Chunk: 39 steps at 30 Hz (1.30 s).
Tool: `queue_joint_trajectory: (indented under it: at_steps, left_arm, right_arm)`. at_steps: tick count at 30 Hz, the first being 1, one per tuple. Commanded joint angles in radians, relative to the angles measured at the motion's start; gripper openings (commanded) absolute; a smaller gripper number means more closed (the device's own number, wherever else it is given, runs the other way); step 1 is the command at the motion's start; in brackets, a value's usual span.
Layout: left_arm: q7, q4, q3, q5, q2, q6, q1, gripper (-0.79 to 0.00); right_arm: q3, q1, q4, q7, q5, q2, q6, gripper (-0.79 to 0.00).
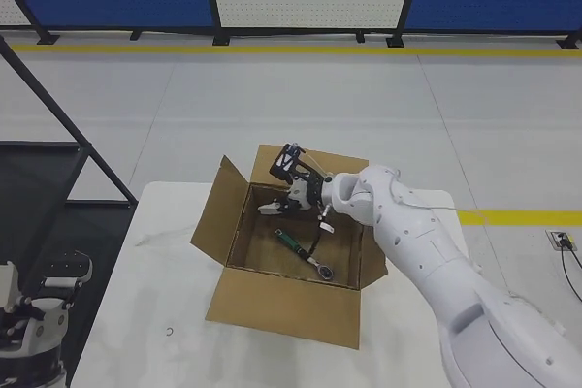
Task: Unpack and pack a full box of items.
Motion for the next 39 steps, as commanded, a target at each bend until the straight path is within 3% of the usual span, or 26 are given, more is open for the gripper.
queue_joint_trajectory:
  at_steps: [1, 4, 7, 10, 13, 17, 28, 32, 35, 39]
  left_arm:
    - [0.0, 0.0, 0.0, 0.0, 0.0, 0.0, 0.0, 0.0]
    - [0.0, 0.0, 0.0, 0.0, 0.0, 0.0, 0.0, 0.0]
    - [0.0, 0.0, 0.0, 0.0, 0.0, 0.0, 0.0, 0.0]
    - [0.0, 0.0, 0.0, 0.0, 0.0, 0.0, 0.0, 0.0]
    - [0.0, 0.0, 0.0, 0.0, 0.0, 0.0, 0.0, 0.0]
    - [0.0, 0.0, 0.0, 0.0, 0.0, 0.0, 0.0, 0.0]
    - [0.0, 0.0, 0.0, 0.0, 0.0, 0.0, 0.0, 0.0]
    - [0.0, 0.0, 0.0, 0.0, 0.0, 0.0, 0.0, 0.0]
    - [0.0, 0.0, 0.0, 0.0, 0.0, 0.0, 0.0, 0.0]
    - [0.0, 0.0, 0.0, 0.0, 0.0, 0.0, 0.0, 0.0]
  right_arm:
    - [0.022, -0.024, -0.083, -0.025, -0.03, 0.038, 0.007, 0.0]
    - [0.066, -0.073, -0.233, -0.023, -0.069, 0.091, 0.052, 0.0]
    - [0.156, -0.177, -0.496, 0.033, -0.118, 0.17, 0.133, 0.0]
    - [0.323, -0.378, -0.9, 0.19, -0.178, 0.268, 0.223, 0.0]
    - [0.482, -0.588, -1.246, 0.324, -0.219, 0.331, 0.289, 0.0]
    - [0.623, -0.775, -1.494, 0.369, -0.271, 0.368, 0.358, 0.0]
    - [0.958, -1.025, -1.677, 0.476, -0.367, 0.399, 0.742, 0.0]
    - [1.054, -1.086, -1.675, 0.625, -0.47, 0.405, 0.899, 0.0]
    - [1.08, -1.083, -1.624, 0.754, -0.481, 0.409, 0.915, 0.0]
    - [1.093, -1.045, -1.462, 0.892, -0.437, 0.415, 0.86, 0.0]
